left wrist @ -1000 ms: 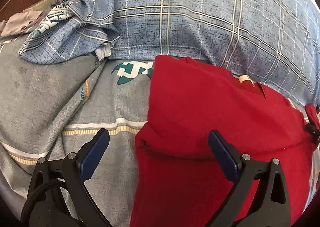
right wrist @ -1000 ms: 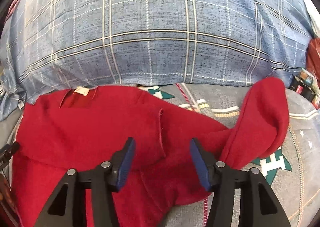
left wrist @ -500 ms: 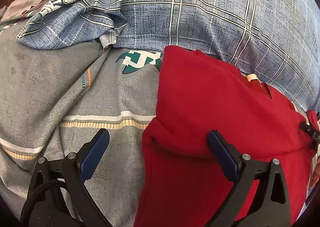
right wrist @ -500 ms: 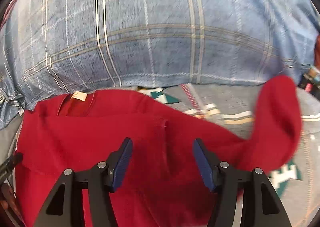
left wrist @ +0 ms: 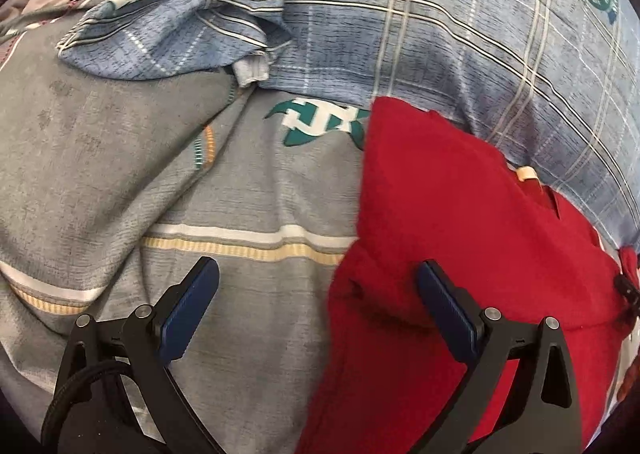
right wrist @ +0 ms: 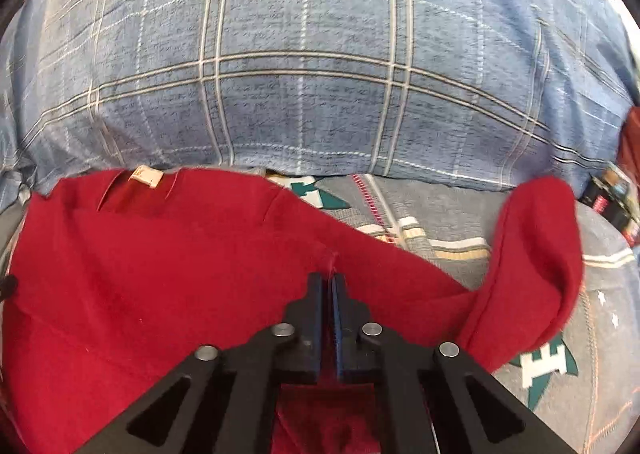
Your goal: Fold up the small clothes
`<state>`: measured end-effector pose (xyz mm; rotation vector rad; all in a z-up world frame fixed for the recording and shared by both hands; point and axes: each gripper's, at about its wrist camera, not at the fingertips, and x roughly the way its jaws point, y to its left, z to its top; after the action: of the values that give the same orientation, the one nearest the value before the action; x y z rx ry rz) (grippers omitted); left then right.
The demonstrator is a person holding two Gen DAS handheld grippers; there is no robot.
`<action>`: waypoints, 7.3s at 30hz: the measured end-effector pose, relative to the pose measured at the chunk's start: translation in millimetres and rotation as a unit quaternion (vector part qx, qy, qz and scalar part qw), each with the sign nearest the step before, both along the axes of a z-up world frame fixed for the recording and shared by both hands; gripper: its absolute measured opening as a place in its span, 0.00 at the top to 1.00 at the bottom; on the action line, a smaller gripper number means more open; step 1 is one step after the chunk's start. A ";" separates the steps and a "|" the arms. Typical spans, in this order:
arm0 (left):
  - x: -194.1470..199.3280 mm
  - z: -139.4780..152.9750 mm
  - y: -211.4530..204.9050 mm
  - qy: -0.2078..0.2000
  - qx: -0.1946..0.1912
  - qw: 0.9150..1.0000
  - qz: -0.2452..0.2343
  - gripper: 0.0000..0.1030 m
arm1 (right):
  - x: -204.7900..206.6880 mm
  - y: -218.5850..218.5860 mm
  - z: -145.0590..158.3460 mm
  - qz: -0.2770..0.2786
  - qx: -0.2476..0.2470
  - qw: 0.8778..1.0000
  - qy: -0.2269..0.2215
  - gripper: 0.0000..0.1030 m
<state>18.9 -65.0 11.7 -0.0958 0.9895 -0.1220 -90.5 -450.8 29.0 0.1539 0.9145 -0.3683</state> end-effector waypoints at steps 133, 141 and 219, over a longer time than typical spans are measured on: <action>10.5 18.9 -51.7 -0.015 0.009 0.992 -0.127 0.74 | -75.6 24.0 0.7 0.083 0.007 0.996 0.013 0.67; -12.8 32.8 -31.1 -0.030 0.018 0.994 -0.106 0.41 | -61.7 29.6 33.3 0.077 0.017 0.996 -0.029 0.62; -108.2 9.2 47.1 -0.013 -0.001 0.998 -0.067 0.41 | -97.1 32.2 -3.5 0.003 0.027 0.999 -0.017 0.37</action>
<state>-89.3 -17.9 20.9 -0.0287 0.9693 -0.2470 -187.6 -418.6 25.5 0.2065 0.8923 -0.3353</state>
